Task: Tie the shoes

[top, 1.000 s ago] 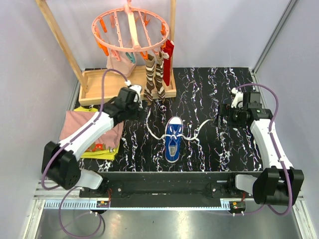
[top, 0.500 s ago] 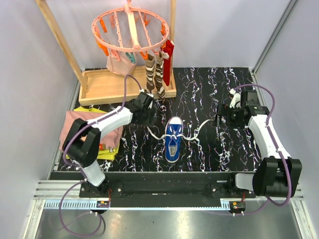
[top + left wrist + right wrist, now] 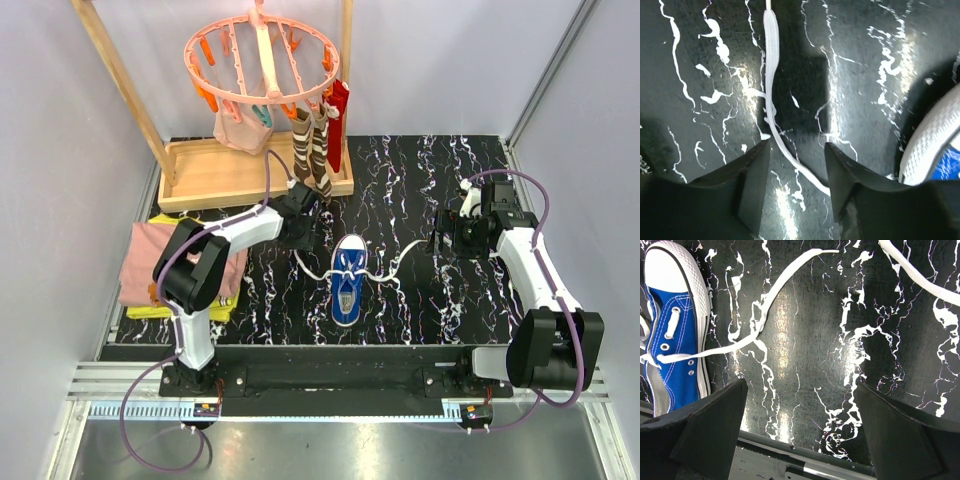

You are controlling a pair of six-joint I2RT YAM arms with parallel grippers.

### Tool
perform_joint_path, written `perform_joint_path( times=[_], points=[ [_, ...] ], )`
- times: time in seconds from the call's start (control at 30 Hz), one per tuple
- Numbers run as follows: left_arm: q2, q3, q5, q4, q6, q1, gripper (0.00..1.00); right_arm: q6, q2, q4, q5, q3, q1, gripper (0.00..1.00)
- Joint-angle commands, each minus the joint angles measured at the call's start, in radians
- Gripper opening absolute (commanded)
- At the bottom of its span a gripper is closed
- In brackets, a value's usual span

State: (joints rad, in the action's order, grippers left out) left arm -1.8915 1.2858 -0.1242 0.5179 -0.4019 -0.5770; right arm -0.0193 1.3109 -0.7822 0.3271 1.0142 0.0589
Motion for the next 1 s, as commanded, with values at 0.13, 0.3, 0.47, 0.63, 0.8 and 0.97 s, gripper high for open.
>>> perform_joint_path(
  times=[0.13,0.3,0.47,0.63,0.8,0.97],
  points=[
    [-0.080,0.038,-0.118,0.013,-0.069,0.002,0.35,0.013,0.013,0.023,0.017,0.034,-0.001,1.00],
    [-0.075,0.044,-0.074,0.021,-0.057,0.008,0.19,0.015,0.027,0.027,0.027,0.035,-0.001,1.00],
    [0.067,0.006,0.026,-0.031,-0.049,0.003,0.00,0.013,0.039,0.038,0.036,0.043,-0.001,1.00],
    [0.267,-0.078,0.058,-0.104,-0.032,-0.026,0.00,0.059,0.033,0.040,0.082,0.052,-0.005,0.93],
    [0.432,-0.198,0.118,-0.163,0.029,-0.079,0.00,0.087,0.053,0.069,0.049,0.049,-0.037,0.81],
    [0.551,-0.330,0.140,-0.312,0.118,-0.127,0.00,0.131,0.154,0.116,0.010,0.057,-0.103,0.61]
  ],
)
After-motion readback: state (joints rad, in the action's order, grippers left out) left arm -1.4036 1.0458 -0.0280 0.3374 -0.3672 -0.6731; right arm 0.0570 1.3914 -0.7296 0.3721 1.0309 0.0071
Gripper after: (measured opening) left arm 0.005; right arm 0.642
